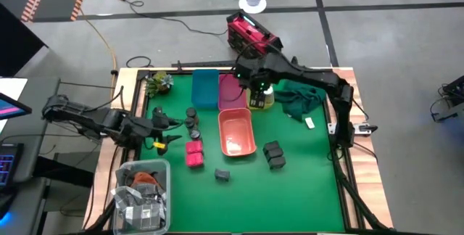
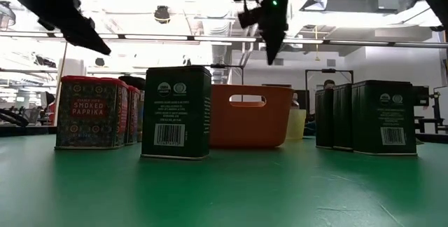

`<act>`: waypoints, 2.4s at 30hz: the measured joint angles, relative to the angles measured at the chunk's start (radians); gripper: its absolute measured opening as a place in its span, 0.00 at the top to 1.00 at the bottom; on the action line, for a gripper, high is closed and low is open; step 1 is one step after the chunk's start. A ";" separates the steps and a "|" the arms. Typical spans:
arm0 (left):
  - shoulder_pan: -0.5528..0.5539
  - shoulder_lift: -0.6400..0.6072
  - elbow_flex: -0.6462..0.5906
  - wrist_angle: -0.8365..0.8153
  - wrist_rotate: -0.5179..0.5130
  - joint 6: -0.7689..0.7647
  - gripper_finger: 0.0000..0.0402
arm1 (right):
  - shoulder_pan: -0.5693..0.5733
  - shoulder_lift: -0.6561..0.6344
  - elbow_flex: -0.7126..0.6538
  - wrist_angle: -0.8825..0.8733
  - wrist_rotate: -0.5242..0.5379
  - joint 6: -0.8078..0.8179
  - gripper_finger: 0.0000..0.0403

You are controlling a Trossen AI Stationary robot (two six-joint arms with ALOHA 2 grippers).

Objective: Sort spices by type
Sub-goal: Put the top green seasoning bottle into the blue bin

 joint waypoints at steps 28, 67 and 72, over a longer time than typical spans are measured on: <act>0.633 0.599 0.378 -0.201 0.408 0.156 0.36 | 0.278 -0.105 0.002 0.195 0.133 0.090 0.31; 0.637 0.797 0.440 -0.277 0.377 0.201 0.51 | 0.333 -0.309 -0.287 0.339 0.148 0.159 0.32; 0.637 0.759 0.477 -0.394 0.428 0.227 0.51 | 0.335 -0.308 -0.292 0.335 0.148 0.173 0.32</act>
